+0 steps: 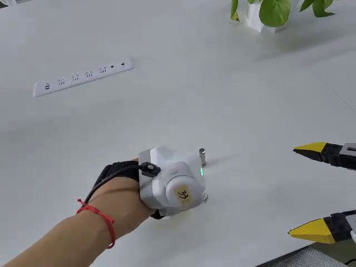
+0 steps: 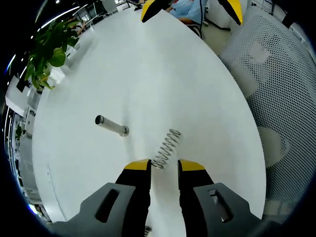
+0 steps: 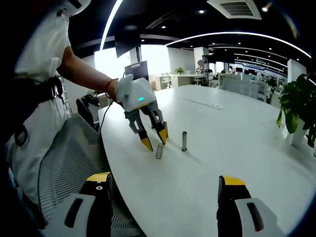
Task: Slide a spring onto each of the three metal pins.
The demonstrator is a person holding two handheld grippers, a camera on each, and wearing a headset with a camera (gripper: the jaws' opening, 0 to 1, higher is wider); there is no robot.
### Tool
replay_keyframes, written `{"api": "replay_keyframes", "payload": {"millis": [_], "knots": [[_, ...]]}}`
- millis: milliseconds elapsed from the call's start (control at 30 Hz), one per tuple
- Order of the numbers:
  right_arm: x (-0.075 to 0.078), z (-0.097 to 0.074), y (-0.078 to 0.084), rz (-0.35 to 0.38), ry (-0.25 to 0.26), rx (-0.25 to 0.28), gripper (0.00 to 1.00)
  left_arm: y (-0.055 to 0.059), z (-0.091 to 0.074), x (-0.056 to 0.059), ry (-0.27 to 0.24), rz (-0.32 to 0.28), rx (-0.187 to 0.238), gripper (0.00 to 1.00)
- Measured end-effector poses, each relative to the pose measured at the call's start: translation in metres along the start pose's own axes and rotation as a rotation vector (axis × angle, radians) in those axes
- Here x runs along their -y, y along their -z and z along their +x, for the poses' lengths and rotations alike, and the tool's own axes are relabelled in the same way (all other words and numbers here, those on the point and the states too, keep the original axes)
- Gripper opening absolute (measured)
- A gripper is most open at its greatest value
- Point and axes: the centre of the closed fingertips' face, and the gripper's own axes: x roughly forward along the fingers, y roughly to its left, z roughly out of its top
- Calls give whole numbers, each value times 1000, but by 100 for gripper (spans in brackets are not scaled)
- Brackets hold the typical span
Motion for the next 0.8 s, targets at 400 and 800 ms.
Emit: {"api": "replay_keyframes", "payload": {"millis": [400, 800], "knots": [[-2, 1, 1, 12, 7, 14, 86, 10, -5, 10, -30, -217, 45, 7], [-2, 5, 0, 16, 9, 17, 85, 12, -4, 9, -20, -264, 50, 7]]}}
